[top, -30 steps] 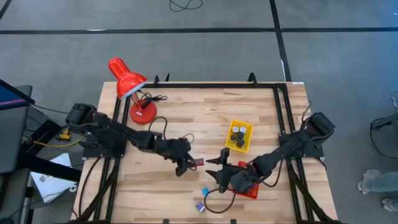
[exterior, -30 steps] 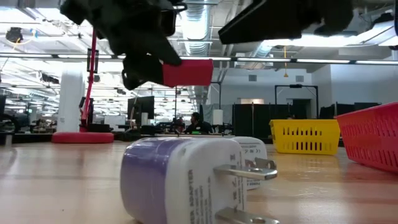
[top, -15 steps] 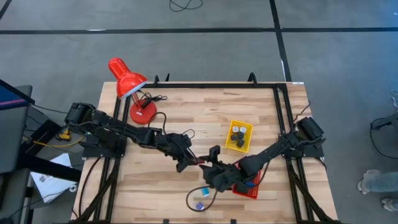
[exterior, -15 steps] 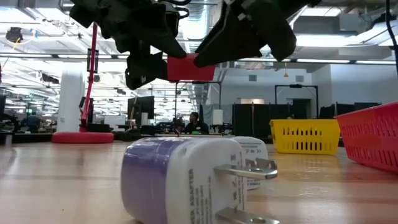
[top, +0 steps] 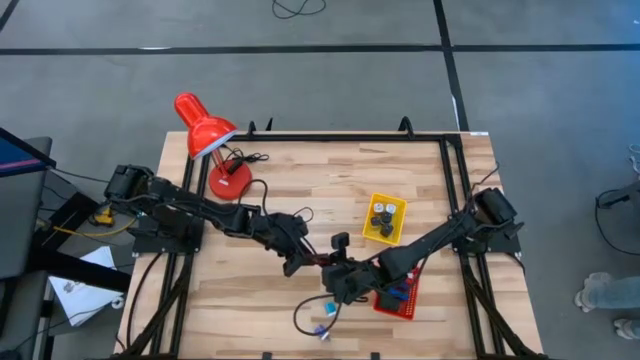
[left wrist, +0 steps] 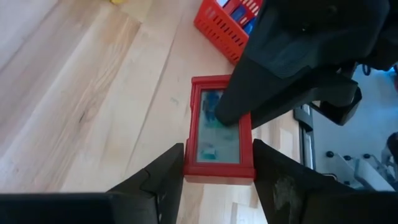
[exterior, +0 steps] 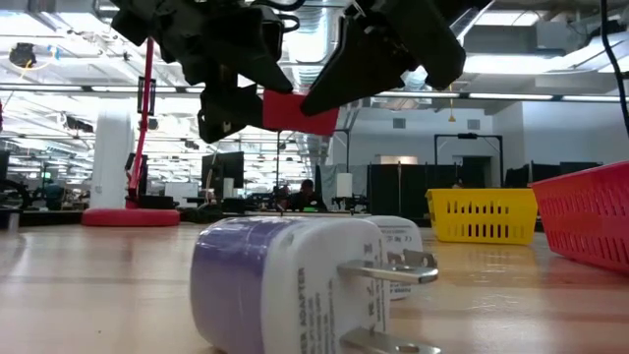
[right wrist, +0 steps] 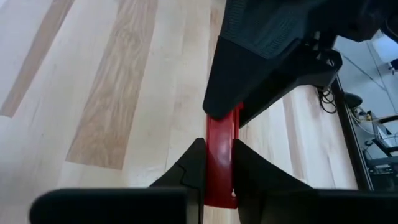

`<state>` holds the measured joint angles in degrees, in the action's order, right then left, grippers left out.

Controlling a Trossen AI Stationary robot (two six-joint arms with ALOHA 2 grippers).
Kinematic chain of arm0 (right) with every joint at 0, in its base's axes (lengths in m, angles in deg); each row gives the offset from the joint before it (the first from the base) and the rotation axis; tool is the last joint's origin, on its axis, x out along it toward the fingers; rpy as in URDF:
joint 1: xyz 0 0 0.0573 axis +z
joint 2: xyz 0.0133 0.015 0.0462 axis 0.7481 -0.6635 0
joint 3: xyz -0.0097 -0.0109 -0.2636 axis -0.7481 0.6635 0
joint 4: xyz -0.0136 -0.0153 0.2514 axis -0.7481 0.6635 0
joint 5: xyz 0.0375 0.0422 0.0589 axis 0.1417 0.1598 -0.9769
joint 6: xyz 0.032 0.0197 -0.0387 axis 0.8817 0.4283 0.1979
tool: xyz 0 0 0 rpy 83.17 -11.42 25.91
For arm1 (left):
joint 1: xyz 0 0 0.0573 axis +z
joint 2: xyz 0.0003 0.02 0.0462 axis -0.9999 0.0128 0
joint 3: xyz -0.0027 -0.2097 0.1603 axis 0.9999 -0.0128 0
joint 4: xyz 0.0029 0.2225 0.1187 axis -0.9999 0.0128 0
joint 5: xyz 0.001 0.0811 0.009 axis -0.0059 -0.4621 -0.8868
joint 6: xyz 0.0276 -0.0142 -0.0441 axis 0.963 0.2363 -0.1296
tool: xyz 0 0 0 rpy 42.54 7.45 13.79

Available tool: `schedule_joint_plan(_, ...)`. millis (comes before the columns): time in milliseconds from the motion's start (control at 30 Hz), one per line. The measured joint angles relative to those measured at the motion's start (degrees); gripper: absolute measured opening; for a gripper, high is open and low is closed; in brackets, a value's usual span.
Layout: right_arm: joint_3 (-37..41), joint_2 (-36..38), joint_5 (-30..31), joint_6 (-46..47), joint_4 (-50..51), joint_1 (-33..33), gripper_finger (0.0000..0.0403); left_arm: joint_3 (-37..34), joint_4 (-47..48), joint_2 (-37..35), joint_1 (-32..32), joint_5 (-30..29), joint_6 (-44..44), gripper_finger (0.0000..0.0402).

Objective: Pick & Place Office items
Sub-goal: Put the red digital timer into the red bin

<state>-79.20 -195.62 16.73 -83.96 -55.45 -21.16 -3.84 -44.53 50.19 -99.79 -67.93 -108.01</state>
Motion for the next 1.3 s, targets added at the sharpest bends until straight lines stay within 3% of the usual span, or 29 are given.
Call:
schedule_joint_plan(200,-0.1,0.2,0.4,3.9,2.0,-0.3,0.0042,0.0,-1.1,0.0,0.1,0.6,1.2,0.0164)
schedule_joint_plan(533,0.1,-0.1,-0.6,4.8,3.9,-0.2,0.0042,0.1,-2.0,-0.1,0.0,1.1,6.3,0.0196)
schedule_joint_plan(833,0.1,0.1,-1.8,12.9,9.8,0.5,0.0042,0.1,-1.2,-0.4,0.0,1.1,13.9,0.027)
schedule_joint_plan(967,0.1,1.5,-7.0,20.0,13.5,1.5,0.0042,-0.2,-1.0,-1.4,0.0,0.5,19.6,0.0296)
schedule_joint_plan(1100,0.1,4.2,-11.7,29.4,19.1,3.0,0.0042,-2.2,-4.4,-1.4,0.0,-4.0,22.6,0.0309)
schedule_joint_plan(1300,0.1,9.1,-16.2,49.5,30.8,8.7,0.0042,-8.2,-16.2,-1.4,0.0,-6.6,24.1,0.0314)
